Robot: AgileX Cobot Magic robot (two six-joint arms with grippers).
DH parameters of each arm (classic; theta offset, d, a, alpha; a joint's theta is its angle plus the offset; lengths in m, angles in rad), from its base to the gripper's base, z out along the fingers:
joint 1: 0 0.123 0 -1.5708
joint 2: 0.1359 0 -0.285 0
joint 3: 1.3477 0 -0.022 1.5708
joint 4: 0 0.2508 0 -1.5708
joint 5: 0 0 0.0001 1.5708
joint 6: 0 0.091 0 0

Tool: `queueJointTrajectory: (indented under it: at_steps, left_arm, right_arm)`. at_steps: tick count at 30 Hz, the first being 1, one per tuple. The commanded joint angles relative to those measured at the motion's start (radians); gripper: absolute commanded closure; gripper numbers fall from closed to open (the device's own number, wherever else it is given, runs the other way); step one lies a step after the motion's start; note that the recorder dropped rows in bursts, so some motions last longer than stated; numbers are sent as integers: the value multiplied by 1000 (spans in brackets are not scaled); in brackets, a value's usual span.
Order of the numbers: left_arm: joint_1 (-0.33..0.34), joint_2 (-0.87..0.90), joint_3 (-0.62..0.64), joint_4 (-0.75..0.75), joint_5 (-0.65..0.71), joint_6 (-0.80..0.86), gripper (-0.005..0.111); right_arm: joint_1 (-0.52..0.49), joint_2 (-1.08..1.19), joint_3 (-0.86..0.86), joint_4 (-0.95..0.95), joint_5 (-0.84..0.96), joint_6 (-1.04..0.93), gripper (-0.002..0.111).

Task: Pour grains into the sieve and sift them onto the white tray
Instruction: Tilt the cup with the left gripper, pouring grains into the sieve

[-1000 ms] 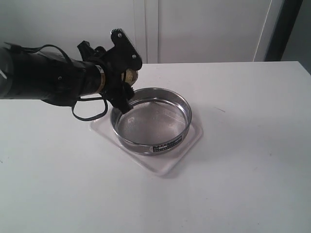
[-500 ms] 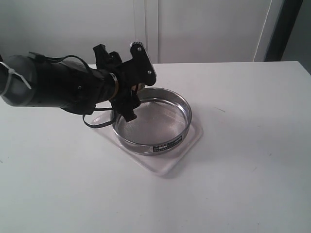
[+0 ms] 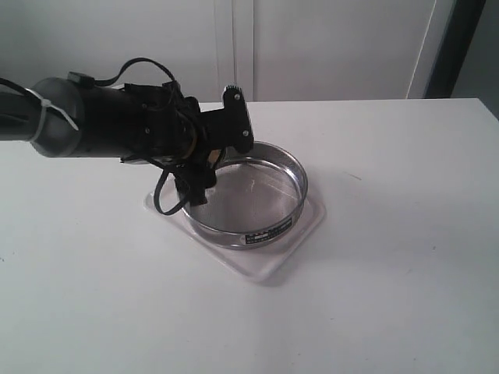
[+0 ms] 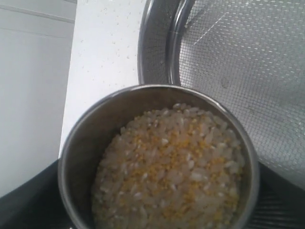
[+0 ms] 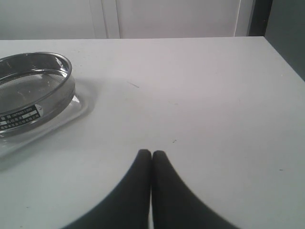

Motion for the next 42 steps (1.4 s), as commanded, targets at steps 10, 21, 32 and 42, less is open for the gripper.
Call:
queueJointTrajectory:
  at_steps: [10, 21, 32, 42]
  left_arm:
    - [-54, -6, -10, -21, 65, 147, 107]
    - [-62, 22, -43, -29, 152, 177, 107]
    - [-85, 75, -114, -165, 209, 345, 107]
    - [-85, 79, -114, -161, 243, 395, 107]
  right_arm:
    - [1, -6, 4, 0, -6, 2, 108]
    - [1, -6, 4, 0, -6, 2, 108]
    - [1, -6, 4, 0, -6, 2, 108]
    - [1, -6, 4, 0, -6, 2, 108]
